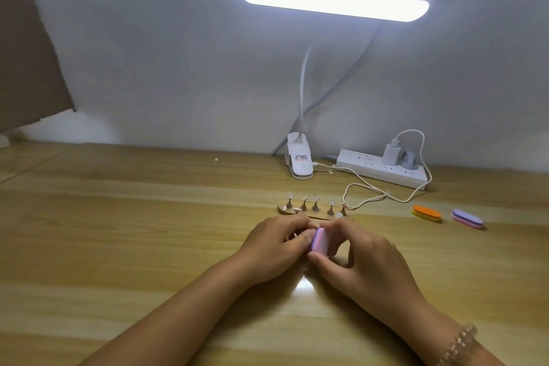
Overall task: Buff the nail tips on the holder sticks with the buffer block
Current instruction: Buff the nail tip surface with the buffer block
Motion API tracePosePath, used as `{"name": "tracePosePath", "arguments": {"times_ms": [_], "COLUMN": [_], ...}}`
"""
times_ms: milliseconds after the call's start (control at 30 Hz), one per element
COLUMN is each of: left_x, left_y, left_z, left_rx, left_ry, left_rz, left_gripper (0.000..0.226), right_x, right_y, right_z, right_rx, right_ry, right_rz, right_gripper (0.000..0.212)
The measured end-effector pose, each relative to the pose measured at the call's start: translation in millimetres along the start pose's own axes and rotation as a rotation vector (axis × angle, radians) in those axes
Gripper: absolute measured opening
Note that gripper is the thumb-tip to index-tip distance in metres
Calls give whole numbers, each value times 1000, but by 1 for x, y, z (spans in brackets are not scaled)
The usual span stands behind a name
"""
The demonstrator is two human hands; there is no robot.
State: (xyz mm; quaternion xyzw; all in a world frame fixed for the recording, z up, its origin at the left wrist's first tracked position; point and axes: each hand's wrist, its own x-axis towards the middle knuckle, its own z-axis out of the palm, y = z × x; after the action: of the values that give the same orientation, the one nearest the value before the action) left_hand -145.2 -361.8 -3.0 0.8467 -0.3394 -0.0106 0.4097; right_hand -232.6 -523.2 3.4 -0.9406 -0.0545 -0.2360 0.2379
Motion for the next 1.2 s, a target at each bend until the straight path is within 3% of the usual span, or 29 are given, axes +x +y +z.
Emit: {"name": "tracePosePath", "arguments": {"times_ms": [133, 300, 433, 567, 700, 833, 967, 1200], "left_x": [1, -2, -1, -2, 0, 1, 3, 3], "left_y": [2, 4, 2, 1, -1, -6, -7, -8], "left_z": [0, -1, 0, -1, 2, 3, 6, 5], "left_rx": [-29, -33, -71, -90, -113, -155, -237, -289], "left_ry": [-6, -12, -19, -5, -13, -8, 1, 35], "left_rz": [-13, 11, 4, 24, -3, 13, 4, 36], "left_gripper": [18, 34, 23, 34, 19, 18, 15, 20], "right_x": [10, 0, 11, 1, 11, 6, 9, 3], "right_y": [6, 2, 12, 7, 14, 11, 16, 6], "right_z": [1, 2, 5, 5, 5, 8, 4, 7], "right_rx": [37, 16, 78, 75, 104, 106, 198, 35], "right_ry": [112, 11, 118, 8, 74, 18, 148, 76], "right_rz": [72, -63, 44, -55, 63, 32, 137, -30], "right_gripper": [38, 40, 40, 42, 41, 34, 36, 43]}}
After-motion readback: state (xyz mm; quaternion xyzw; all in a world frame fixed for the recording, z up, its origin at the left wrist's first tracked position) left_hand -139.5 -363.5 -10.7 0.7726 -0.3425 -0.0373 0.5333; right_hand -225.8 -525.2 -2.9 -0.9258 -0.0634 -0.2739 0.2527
